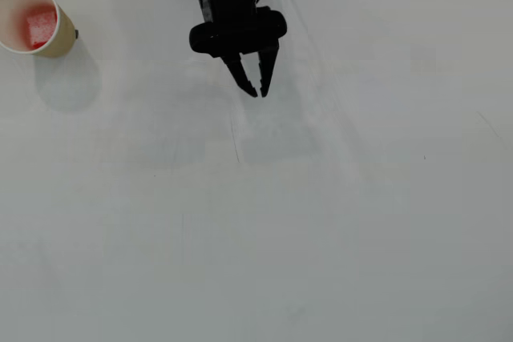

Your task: Pick up the cube and drop it in the cup.

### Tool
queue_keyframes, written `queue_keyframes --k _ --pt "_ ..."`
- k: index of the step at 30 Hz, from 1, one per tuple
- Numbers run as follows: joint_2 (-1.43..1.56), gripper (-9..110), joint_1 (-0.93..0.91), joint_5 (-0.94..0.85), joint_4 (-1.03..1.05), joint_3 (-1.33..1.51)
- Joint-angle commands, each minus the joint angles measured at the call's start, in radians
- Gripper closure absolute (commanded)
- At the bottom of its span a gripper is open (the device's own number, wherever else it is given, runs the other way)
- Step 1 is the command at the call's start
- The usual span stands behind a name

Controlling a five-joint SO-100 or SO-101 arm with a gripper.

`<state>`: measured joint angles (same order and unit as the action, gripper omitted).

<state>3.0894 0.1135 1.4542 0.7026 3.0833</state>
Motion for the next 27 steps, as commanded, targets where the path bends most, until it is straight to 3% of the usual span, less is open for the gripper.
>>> queue_keyframes --k 1,27 --pt "0.046 102 0.021 -0.009 0.018 0.025" --pt "0.046 101 -0.144 0.000 0.413 0.038"
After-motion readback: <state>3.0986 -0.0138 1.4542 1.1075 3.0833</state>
